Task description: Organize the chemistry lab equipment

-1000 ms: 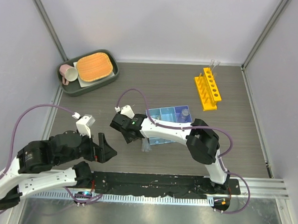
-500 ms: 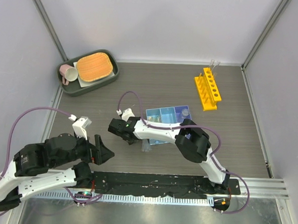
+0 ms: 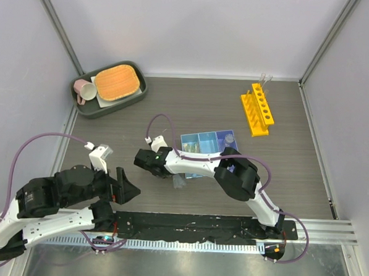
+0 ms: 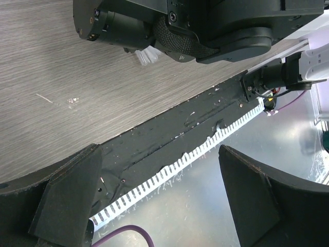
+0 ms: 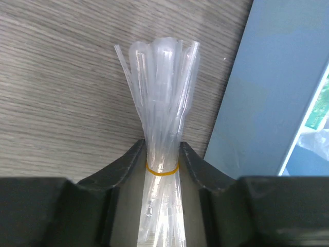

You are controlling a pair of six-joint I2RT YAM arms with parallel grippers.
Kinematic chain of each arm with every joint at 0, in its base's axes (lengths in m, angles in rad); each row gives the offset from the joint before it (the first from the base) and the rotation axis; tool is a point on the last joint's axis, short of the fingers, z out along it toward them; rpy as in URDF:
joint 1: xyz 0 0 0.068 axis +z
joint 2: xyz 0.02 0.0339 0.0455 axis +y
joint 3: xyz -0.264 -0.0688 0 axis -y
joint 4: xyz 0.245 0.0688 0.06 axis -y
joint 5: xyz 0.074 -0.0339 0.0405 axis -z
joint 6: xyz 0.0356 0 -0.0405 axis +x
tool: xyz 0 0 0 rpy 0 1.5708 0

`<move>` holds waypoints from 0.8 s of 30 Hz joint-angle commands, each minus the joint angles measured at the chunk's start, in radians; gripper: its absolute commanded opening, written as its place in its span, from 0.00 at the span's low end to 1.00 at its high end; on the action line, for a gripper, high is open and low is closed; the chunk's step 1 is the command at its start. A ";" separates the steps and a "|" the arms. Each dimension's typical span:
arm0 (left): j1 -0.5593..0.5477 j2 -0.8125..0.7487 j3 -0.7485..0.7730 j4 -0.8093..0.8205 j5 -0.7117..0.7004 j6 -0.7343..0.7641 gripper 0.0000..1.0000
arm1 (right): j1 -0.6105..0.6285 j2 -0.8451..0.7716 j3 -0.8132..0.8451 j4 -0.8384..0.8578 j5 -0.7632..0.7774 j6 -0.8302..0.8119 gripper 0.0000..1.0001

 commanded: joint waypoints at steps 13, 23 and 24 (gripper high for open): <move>0.005 0.047 0.046 -0.014 -0.011 -0.002 1.00 | 0.008 -0.071 0.035 0.009 -0.063 -0.022 0.06; 0.005 0.079 0.052 0.009 -0.003 0.005 1.00 | -0.001 -0.275 0.147 -0.055 -0.037 -0.059 0.07; 0.005 0.084 0.052 0.015 -0.001 0.007 1.00 | -0.009 -0.289 0.159 -0.066 -0.028 -0.062 0.07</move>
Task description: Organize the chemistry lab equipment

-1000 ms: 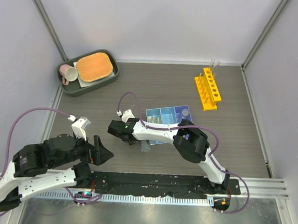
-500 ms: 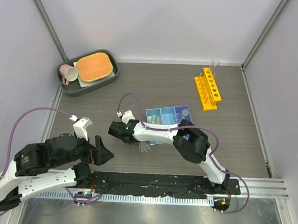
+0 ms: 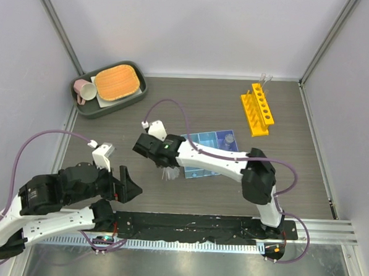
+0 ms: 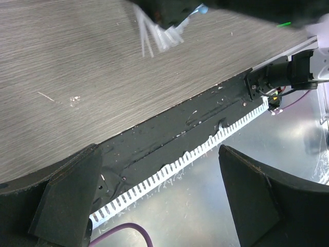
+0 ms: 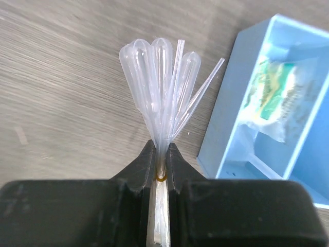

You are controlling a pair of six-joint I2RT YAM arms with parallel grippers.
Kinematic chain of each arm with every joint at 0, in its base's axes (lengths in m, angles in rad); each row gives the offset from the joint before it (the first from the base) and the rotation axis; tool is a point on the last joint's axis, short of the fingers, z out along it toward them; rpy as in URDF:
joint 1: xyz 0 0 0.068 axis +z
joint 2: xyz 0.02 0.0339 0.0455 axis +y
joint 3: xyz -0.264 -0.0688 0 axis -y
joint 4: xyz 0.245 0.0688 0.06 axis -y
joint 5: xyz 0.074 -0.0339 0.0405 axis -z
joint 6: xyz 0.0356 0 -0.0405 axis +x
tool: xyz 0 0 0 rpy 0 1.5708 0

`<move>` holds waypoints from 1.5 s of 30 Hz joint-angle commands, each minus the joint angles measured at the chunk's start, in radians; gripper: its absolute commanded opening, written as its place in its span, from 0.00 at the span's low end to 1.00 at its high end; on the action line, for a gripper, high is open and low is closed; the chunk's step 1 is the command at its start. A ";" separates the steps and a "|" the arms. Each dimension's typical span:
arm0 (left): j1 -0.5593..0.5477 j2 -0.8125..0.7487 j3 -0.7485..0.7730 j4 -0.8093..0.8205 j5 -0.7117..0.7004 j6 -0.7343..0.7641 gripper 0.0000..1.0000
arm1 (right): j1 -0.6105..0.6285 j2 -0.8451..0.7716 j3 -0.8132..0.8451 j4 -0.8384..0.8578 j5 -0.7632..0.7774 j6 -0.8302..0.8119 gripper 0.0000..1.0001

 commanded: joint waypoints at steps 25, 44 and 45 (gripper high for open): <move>0.005 0.059 0.028 0.069 0.007 0.021 1.00 | -0.387 -0.449 -0.384 0.139 -0.082 -0.105 0.09; 0.005 0.086 0.048 0.046 -0.002 0.019 1.00 | -0.438 -0.363 -0.511 0.279 -0.127 -0.128 0.08; 0.005 0.086 0.049 0.045 -0.002 0.019 1.00 | -0.439 -0.359 -0.518 0.285 -0.125 -0.128 0.09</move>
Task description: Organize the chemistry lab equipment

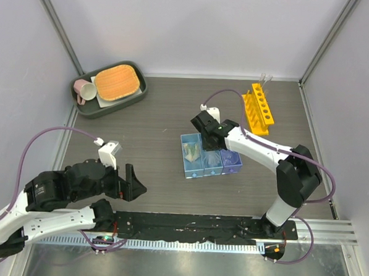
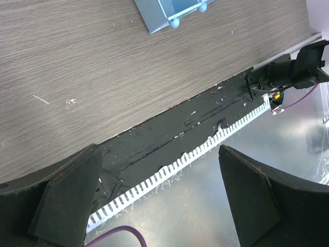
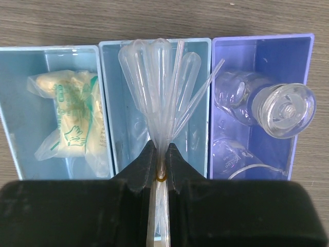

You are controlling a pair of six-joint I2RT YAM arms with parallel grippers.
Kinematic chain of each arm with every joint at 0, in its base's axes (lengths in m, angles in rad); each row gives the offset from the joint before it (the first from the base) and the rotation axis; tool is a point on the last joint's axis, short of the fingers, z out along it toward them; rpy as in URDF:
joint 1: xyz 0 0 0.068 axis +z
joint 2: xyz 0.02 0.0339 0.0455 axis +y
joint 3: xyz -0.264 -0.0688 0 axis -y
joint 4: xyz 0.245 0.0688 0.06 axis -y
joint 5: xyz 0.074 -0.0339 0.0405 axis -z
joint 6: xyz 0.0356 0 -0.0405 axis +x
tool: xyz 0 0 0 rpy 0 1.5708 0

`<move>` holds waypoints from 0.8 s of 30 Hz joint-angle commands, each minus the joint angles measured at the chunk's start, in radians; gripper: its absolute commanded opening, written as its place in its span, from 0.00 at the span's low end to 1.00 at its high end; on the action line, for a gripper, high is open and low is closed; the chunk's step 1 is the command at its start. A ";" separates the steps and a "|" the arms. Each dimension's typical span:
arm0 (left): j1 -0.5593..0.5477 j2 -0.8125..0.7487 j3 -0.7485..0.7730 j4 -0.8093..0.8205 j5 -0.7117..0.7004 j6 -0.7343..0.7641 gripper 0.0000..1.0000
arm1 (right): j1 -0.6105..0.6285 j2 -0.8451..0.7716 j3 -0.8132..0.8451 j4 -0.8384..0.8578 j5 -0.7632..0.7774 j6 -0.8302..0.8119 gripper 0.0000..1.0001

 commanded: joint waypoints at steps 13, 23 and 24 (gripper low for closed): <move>0.005 0.040 0.043 0.004 -0.016 0.008 1.00 | -0.016 0.088 -0.088 0.171 -0.002 -0.034 0.09; 0.005 0.062 0.042 0.015 -0.012 0.005 1.00 | -0.021 0.137 -0.131 0.219 -0.008 -0.034 0.25; 0.005 0.065 0.042 0.017 -0.012 0.005 1.00 | -0.020 0.139 -0.134 0.223 -0.008 -0.030 0.29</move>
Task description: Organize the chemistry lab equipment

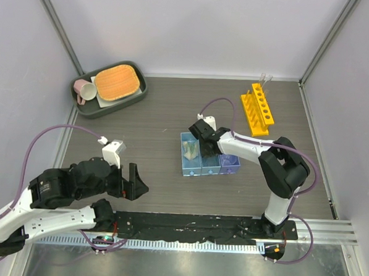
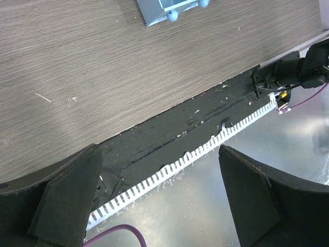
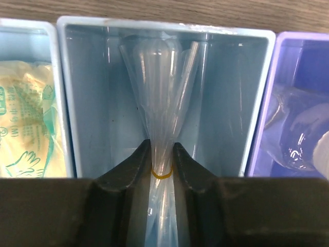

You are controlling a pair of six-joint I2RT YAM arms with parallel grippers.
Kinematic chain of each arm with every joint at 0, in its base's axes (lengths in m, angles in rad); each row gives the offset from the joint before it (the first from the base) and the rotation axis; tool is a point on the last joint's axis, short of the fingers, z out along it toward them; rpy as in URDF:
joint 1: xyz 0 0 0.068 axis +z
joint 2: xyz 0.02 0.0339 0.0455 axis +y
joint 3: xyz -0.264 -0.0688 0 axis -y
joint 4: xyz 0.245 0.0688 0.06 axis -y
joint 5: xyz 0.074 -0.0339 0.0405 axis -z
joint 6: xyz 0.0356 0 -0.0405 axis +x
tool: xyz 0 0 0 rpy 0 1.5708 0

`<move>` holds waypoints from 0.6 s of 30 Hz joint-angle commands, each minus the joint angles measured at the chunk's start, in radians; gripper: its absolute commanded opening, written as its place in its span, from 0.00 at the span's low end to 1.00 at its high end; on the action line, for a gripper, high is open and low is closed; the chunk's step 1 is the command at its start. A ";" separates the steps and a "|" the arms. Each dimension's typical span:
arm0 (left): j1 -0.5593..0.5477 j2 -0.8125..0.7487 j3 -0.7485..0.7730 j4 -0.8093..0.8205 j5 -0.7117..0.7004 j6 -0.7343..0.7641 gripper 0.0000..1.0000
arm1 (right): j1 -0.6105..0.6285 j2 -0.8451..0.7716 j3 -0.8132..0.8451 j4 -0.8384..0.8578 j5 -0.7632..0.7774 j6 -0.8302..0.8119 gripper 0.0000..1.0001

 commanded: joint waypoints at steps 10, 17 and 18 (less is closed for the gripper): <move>0.005 0.036 0.025 0.045 -0.004 0.007 1.00 | -0.003 -0.029 -0.008 0.003 0.011 -0.005 0.49; 0.005 0.043 0.030 0.052 -0.002 0.009 1.00 | -0.002 -0.131 0.032 -0.074 0.030 -0.001 0.50; 0.005 0.044 0.029 0.053 -0.002 0.009 1.00 | 0.000 -0.144 0.046 -0.083 0.037 -0.001 0.50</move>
